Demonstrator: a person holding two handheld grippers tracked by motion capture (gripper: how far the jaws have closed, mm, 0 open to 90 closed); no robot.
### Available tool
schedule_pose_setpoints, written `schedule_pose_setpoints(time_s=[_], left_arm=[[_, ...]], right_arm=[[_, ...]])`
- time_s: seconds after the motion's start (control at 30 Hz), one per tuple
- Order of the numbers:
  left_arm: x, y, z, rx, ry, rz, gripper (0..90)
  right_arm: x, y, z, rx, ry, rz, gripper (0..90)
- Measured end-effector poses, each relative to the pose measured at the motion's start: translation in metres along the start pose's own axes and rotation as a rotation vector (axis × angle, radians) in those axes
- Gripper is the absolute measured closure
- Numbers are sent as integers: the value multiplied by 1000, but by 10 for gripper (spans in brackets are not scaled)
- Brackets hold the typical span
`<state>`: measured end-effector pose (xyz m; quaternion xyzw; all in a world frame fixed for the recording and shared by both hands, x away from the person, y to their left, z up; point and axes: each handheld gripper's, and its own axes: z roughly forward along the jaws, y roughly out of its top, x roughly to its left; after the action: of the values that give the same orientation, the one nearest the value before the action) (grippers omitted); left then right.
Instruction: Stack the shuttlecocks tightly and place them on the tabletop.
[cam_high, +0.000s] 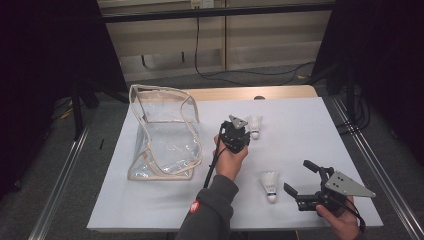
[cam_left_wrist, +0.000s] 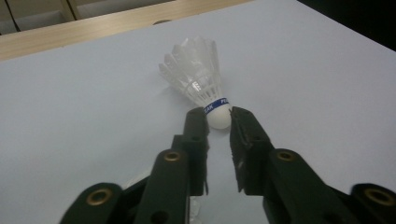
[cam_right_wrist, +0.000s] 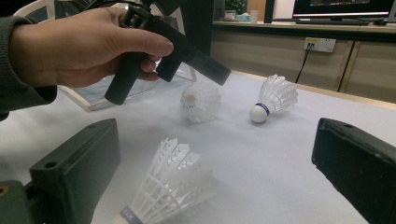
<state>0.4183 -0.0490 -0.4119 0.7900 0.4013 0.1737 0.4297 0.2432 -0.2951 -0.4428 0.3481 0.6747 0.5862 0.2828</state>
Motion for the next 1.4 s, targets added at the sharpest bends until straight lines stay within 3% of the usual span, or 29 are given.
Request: schedule_pose_setpoints(time_s=[0.13, 0.37, 0.47, 0.9, 1.4], left_arm=[[4, -1, 0, 8, 22, 0, 686], [11, 0, -5, -3, 43, 9, 651], [15, -1, -7, 1, 51, 1, 651], [20, -6, -6, 36, 54, 37, 674], [28, -8, 6, 2, 103, 17, 749]], right_arm=[[0, 0, 0, -1, 1, 2, 6], [0, -1, 0, 3, 3, -1, 6], [0, -1, 0, 1, 4, 3, 6], [0, -1, 1, 4, 4, 4, 6], [0, -1, 0, 3, 7, 5, 6]])
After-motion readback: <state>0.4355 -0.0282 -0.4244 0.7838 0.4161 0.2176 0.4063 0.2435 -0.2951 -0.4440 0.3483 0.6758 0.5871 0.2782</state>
